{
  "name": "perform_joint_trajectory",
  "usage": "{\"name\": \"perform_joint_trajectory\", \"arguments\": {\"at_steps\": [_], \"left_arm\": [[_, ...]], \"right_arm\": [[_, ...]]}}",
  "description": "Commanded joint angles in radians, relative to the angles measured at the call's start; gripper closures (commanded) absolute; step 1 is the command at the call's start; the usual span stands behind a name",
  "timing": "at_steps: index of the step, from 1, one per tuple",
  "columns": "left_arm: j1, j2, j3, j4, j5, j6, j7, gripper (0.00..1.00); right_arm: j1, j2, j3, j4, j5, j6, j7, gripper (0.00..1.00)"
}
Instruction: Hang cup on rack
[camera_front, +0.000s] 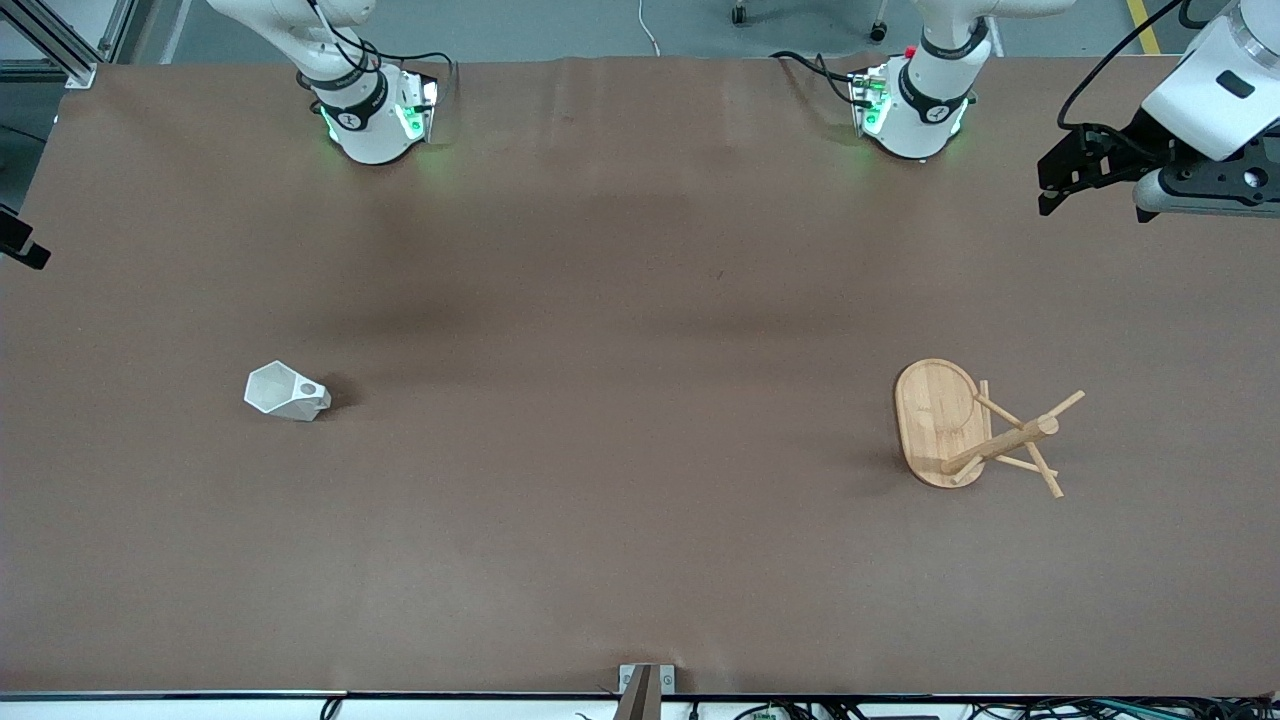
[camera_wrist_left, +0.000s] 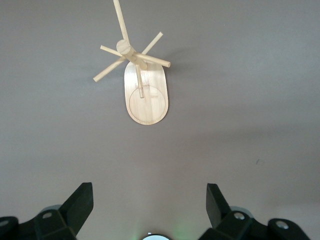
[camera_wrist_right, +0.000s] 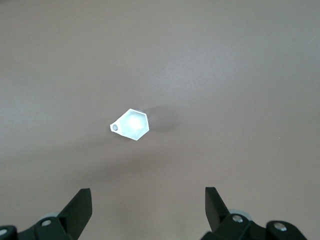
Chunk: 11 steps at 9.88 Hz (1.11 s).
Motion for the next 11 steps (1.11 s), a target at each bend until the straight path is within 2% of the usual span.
{"name": "perform_joint_trajectory", "arguments": {"at_steps": [1, 2, 9, 11], "left_arm": [[0.000, 0.017, 0.023, 0.024, 0.006, -0.044, -0.020, 0.00], [-0.002, 0.024, 0.045, 0.043, 0.005, -0.052, -0.017, 0.00], [-0.014, 0.055, 0.039, 0.041, -0.003, -0.052, -0.022, 0.00], [-0.009, 0.055, 0.039, 0.041, -0.003, -0.055, -0.016, 0.00]], "right_arm": [[-0.018, -0.009, 0.010, -0.013, 0.018, 0.004, -0.015, 0.00], [-0.018, -0.009, 0.010, -0.013, 0.018, 0.005, -0.015, 0.00], [-0.029, -0.009, 0.010, -0.013, 0.020, -0.003, -0.018, 0.00], [-0.029, 0.017, 0.010, -0.020, 0.020, 0.011, -0.025, 0.00]]}}
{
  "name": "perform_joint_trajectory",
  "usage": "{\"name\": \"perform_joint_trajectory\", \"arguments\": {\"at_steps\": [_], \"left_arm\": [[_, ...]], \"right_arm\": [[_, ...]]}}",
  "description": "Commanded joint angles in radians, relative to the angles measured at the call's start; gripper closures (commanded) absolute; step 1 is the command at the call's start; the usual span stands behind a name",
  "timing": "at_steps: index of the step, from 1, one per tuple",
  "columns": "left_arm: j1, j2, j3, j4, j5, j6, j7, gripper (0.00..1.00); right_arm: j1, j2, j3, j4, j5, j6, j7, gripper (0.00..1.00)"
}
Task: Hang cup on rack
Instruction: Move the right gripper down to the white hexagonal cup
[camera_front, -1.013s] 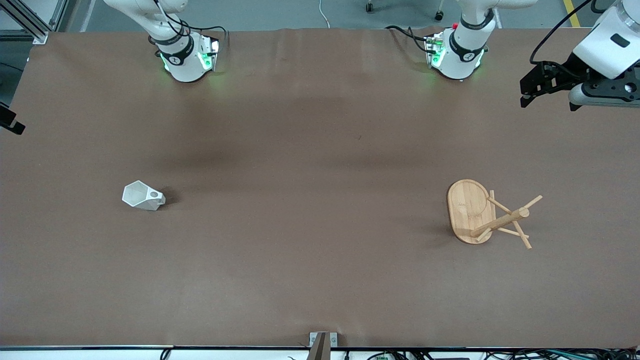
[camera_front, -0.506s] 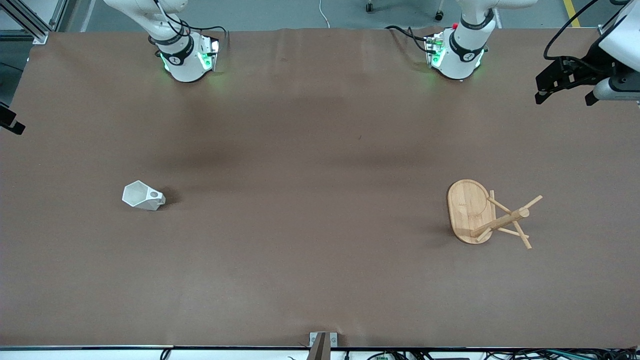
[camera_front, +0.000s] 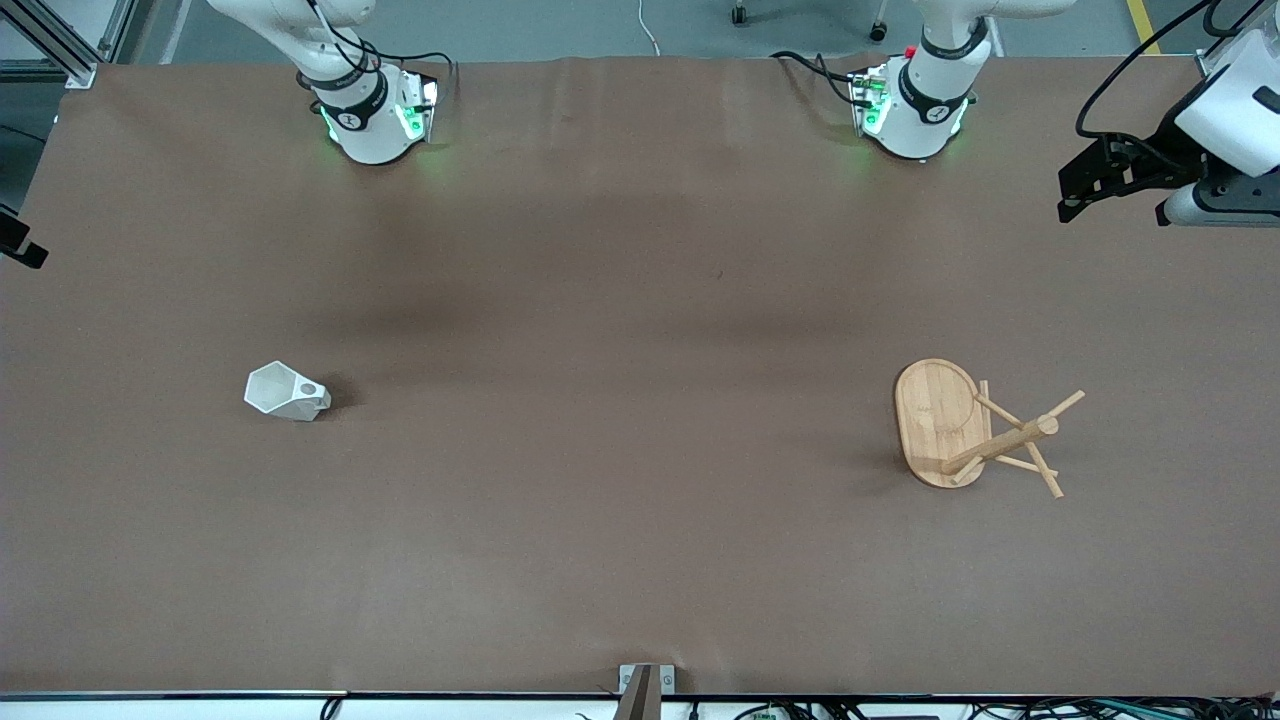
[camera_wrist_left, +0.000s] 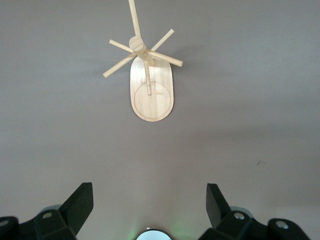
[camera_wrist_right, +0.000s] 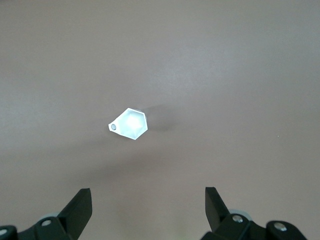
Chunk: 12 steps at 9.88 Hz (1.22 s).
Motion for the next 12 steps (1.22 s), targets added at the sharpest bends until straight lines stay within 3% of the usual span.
{"name": "perform_joint_trajectory", "arguments": {"at_steps": [1, 8, 12], "left_arm": [[-0.008, 0.019, 0.001, -0.002, -0.001, -0.018, -0.005, 0.00], [-0.027, 0.097, -0.021, 0.004, 0.002, 0.075, 0.004, 0.00], [-0.036, 0.117, -0.025, 0.004, -0.002, 0.100, -0.025, 0.00]], "right_arm": [[-0.016, 0.048, 0.011, -0.043, 0.020, 0.054, -0.023, 0.00], [-0.005, 0.281, 0.014, -0.445, 0.012, 0.692, -0.055, 0.00], [-0.003, 0.355, 0.020, -0.579, 0.012, 0.961, -0.059, 0.00]]}}
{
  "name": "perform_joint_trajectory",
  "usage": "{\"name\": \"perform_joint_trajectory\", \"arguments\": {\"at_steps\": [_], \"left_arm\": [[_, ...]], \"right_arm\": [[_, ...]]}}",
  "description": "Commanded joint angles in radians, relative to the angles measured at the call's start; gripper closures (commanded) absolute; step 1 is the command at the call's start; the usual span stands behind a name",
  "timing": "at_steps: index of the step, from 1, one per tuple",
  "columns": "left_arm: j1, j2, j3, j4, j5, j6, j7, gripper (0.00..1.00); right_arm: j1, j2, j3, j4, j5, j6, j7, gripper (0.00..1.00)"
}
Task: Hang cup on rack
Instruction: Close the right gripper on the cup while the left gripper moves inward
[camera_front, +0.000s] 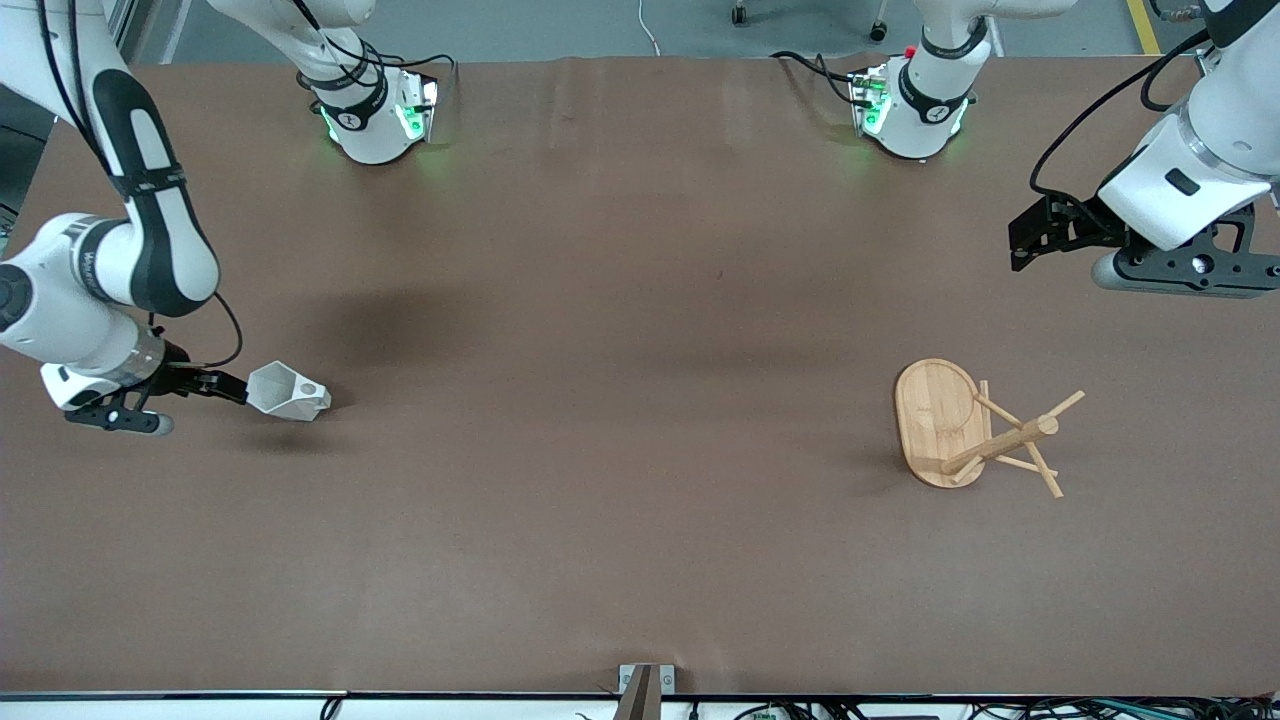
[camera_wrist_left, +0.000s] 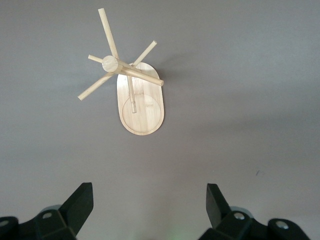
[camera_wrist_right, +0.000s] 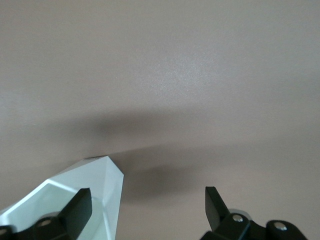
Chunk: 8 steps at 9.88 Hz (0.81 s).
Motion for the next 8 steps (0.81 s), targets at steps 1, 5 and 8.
{"name": "perform_joint_trajectory", "arguments": {"at_steps": [1, 5, 8], "left_arm": [[-0.033, 0.030, -0.018, 0.001, -0.042, 0.024, -0.021, 0.00], [-0.142, 0.090, -0.067, 0.032, -0.154, 0.153, -0.056, 0.00], [-0.214, 0.101, -0.110, 0.041, -0.165, 0.193, 0.010, 0.00]], "right_arm": [[-0.002, -0.005, 0.010, -0.046, 0.009, 0.046, -0.016, 0.00], [0.024, -0.008, 0.010, -0.037, 0.009, 0.008, -0.012, 0.03], [0.028, -0.046, 0.010, 0.024, 0.009, -0.149, -0.015, 0.01]]}}
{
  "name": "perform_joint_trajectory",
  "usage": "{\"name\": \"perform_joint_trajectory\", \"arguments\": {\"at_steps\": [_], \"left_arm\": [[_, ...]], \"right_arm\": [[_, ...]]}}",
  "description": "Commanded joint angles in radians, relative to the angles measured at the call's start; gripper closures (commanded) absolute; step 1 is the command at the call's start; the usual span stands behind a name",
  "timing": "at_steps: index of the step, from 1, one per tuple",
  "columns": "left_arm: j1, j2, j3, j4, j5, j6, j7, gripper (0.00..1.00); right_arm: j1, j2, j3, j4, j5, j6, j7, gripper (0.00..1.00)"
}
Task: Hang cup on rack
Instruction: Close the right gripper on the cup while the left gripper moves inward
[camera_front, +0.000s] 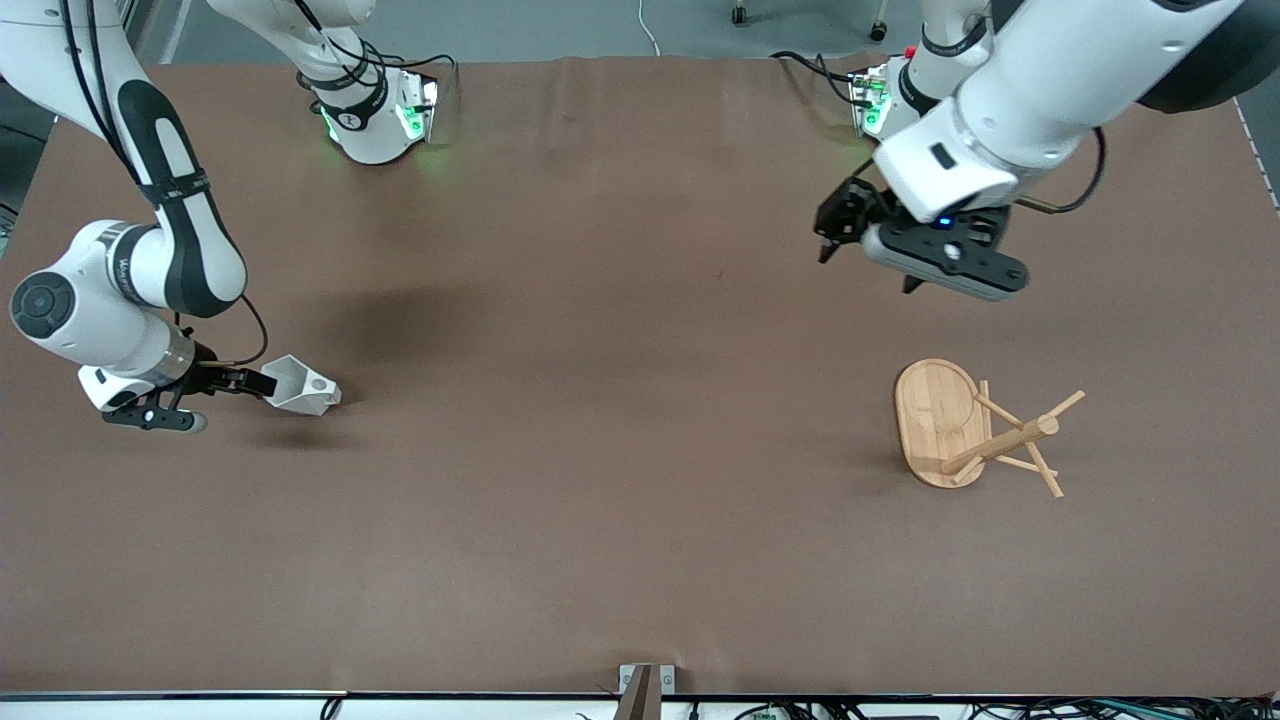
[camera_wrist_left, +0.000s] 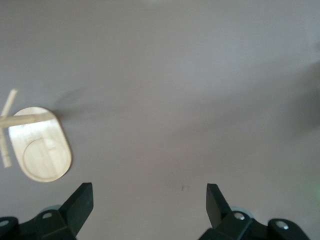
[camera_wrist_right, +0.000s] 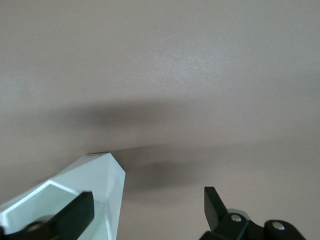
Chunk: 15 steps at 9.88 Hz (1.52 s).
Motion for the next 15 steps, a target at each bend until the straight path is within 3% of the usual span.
{"name": "perform_joint_trajectory", "arguments": {"at_steps": [1, 4, 6, 9, 12, 14, 15], "left_arm": [[-0.043, 0.028, -0.022, 0.004, -0.007, 0.009, 0.055, 0.00], [-0.089, 0.030, -0.020, 0.004, 0.005, 0.007, 0.050, 0.00], [-0.090, 0.030, -0.023, -0.001, 0.002, 0.006, 0.052, 0.00], [-0.089, 0.035, -0.026, -0.002, 0.002, 0.001, 0.067, 0.00], [-0.089, 0.033, -0.074, -0.004, -0.004, -0.014, 0.102, 0.00], [-0.089, 0.035, -0.123, -0.004, -0.010, -0.029, 0.107, 0.00], [-0.089, 0.036, -0.153, -0.004, -0.010, -0.028, 0.106, 0.00]], "right_arm": [[0.009, -0.033, 0.001, -0.007, 0.009, -0.039, -0.011, 0.01], [0.021, -0.030, 0.001, -0.033, 0.014, -0.024, -0.011, 0.02], [0.030, -0.024, 0.001, -0.085, 0.012, 0.077, -0.013, 0.07], [0.035, -0.008, 0.001, -0.082, 0.012, 0.105, -0.013, 0.57], [0.044, 0.015, 0.001, -0.093, 0.014, 0.139, -0.010, 0.72], [0.042, 0.018, 0.001, -0.093, 0.014, 0.130, -0.004, 0.99], [0.044, 0.015, 0.001, -0.089, 0.014, 0.125, -0.004, 0.99]]}}
